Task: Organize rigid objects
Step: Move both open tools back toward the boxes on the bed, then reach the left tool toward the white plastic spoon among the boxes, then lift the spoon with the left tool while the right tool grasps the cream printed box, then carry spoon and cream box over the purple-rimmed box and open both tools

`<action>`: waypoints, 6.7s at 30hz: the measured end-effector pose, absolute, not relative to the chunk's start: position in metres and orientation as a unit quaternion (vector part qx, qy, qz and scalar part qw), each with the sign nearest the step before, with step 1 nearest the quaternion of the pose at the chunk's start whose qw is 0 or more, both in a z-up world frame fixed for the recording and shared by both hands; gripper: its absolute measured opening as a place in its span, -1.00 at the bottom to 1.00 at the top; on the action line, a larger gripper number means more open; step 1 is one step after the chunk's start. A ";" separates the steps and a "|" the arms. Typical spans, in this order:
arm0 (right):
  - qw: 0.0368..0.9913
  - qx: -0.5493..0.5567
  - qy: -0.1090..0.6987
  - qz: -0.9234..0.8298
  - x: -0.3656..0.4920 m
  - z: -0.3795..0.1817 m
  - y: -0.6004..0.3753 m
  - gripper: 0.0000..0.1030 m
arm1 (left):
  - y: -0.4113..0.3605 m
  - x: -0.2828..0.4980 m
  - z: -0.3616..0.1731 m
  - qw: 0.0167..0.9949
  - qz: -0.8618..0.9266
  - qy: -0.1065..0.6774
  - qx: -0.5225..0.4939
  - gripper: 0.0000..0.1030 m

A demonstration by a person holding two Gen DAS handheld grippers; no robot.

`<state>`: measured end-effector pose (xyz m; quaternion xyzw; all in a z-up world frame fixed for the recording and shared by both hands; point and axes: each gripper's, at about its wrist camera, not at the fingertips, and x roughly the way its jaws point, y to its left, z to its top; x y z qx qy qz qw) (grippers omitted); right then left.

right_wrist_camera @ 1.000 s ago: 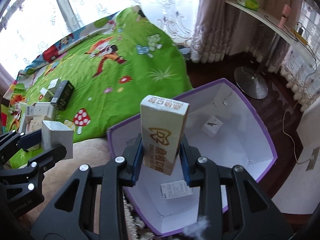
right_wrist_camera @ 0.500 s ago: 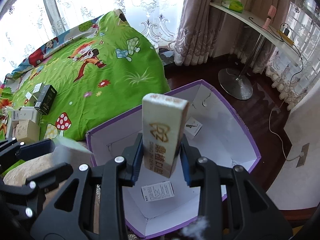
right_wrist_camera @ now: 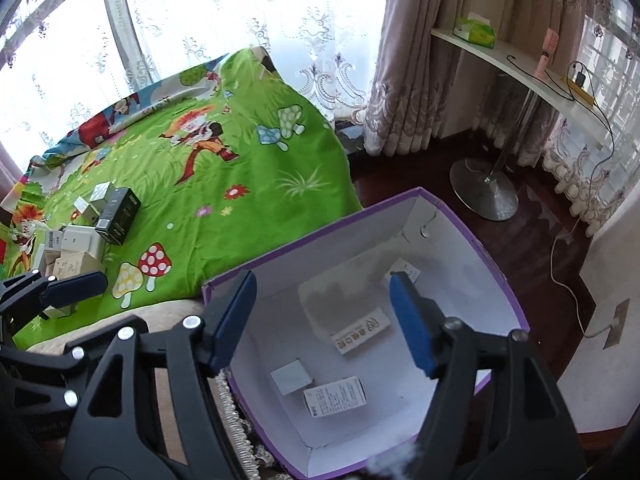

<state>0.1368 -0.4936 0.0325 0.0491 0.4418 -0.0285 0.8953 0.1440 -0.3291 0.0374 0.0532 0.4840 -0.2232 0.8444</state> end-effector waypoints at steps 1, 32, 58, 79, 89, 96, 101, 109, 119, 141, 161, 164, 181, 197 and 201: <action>0.896 0.047 0.441 -0.026 0.137 0.033 -0.492 0.40 | -0.324 0.144 0.039 0.848 -0.217 0.481 0.052 0.24; 0.875 0.000 0.471 0.112 0.158 0.043 -0.374 0.40 | -0.038 0.114 0.038 0.875 0.004 0.467 -0.131 0.24; 0.814 -0.125 0.511 0.246 0.193 0.009 -0.225 0.40 | 0.048 0.162 0.019 0.852 0.080 0.483 -0.187 0.24; 0.768 -0.253 0.487 0.330 0.206 -0.026 -0.149 0.40 | 0.075 0.237 0.014 0.791 0.047 0.491 -0.362 0.24; 0.747 -0.294 0.466 0.372 0.188 -0.031 -0.136 0.41 | 0.081 0.256 -0.024 0.730 0.031 0.508 -0.456 0.14; 0.753 -0.277 0.465 0.374 0.199 -0.029 -0.138 0.41 | 0.080 0.263 -0.037 0.718 0.019 0.512 -0.471 -0.35; 0.755 -0.258 0.473 0.375 0.208 -0.029 -0.142 0.41 | 0.079 0.262 -0.034 0.730 0.011 0.502 -0.463 -0.72; 0.756 -0.252 0.468 0.381 0.210 -0.030 -0.140 0.41 | 0.072 0.261 -0.013 0.771 -0.002 0.476 -0.423 -0.73; 0.740 -0.233 0.486 0.402 0.200 -0.028 -0.151 0.41 | 0.066 0.243 0.015 0.808 -0.008 0.443 -0.389 -0.73; 0.722 -0.211 0.490 0.441 0.212 -0.025 -0.162 0.51 | 0.040 0.203 0.037 0.838 -0.035 0.421 -0.346 -0.73; 0.719 -0.292 0.462 0.429 0.200 -0.041 -0.141 0.12 | 0.028 0.188 0.057 0.859 -0.041 0.395 -0.324 -0.73; 0.722 -0.276 0.460 0.437 0.195 -0.035 -0.149 0.08 | 0.028 0.185 0.057 0.858 -0.041 0.394 -0.326 -0.73; 0.768 -0.154 0.460 0.417 0.189 0.007 -0.204 0.08 | 0.014 0.167 0.072 0.864 -0.053 0.380 -0.327 -0.73; 0.830 -0.078 0.476 0.279 0.187 0.023 -0.301 0.08 | -0.060 0.162 0.083 0.863 -0.115 0.399 -0.289 -0.73; 0.839 -0.061 0.477 0.253 0.182 0.024 -0.329 0.08 | -0.087 0.163 0.083 0.858 -0.137 0.411 -0.276 -0.73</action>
